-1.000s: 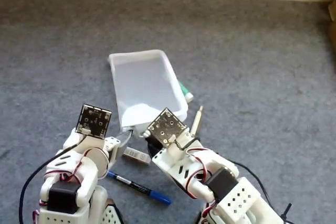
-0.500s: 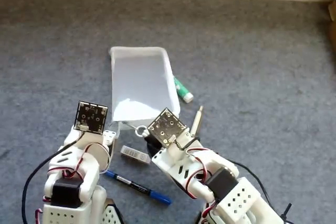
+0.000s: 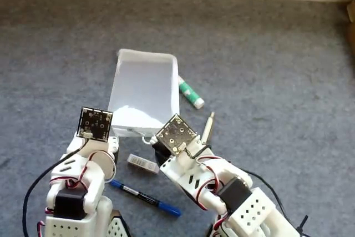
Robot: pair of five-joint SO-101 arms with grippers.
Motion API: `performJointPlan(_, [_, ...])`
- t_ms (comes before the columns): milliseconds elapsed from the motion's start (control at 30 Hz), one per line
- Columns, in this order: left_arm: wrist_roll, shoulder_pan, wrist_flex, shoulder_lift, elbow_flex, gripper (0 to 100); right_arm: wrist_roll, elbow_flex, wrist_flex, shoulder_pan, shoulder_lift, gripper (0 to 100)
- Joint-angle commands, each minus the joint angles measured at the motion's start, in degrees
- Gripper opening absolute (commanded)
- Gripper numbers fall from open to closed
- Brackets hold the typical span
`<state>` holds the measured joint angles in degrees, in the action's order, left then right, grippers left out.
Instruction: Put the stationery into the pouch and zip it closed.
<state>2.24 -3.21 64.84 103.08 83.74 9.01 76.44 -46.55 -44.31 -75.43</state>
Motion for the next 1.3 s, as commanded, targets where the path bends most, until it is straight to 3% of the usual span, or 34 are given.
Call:
performJointPlan(0, [-0.44,-0.92,-1.49,0.92,-0.84,1,-0.26,-0.75,1.01,3.30,-1.54,0.4])
performJointPlan(233, [-0.44,-1.01,-1.49,0.92,-0.92,1,-0.18,-0.75,1.01,6.55,-1.54,0.4])
performJointPlan(467, [-0.62,-6.11,-1.41,0.92,-2.59,1,-0.09,-1.27,1.01,10.59,-1.54,0.4])
performJointPlan(1033, [-0.62,-6.37,-0.26,0.92,-2.77,1,-0.26,-1.36,1.01,22.64,-1.54,0.4])
performJointPlan(1267, [-0.62,-6.37,-0.26,0.92,-2.68,1,-0.26,-1.36,0.92,22.90,-1.54,0.4])
